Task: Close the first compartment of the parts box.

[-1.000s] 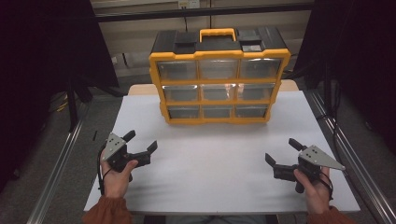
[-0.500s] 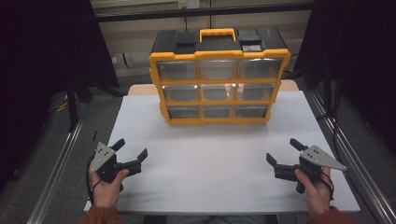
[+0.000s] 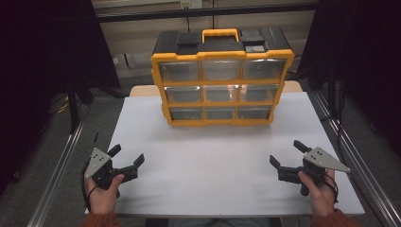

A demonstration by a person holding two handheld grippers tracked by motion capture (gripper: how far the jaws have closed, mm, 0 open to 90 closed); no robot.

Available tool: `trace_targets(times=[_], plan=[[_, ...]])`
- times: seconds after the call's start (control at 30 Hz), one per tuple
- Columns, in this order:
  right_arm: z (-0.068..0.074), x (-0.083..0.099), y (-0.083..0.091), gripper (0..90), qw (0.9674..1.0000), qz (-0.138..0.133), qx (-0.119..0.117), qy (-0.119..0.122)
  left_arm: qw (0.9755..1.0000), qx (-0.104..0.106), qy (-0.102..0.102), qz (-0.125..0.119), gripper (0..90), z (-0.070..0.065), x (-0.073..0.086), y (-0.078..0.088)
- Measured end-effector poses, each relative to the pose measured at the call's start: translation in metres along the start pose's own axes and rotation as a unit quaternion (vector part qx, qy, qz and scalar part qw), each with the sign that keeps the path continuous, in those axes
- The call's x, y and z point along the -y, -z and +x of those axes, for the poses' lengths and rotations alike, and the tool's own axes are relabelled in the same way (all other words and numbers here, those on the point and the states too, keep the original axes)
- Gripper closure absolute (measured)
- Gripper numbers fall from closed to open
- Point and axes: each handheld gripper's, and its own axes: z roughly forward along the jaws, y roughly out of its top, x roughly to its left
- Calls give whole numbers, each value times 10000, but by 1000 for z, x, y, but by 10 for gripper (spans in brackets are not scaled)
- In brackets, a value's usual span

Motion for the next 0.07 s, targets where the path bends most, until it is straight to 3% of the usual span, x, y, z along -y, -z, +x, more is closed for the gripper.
trace_targets(times=[0.07], plan=[[0,0,0,6,10000,-13,13,-6,10000,22,22,3,41,1,0,0]])
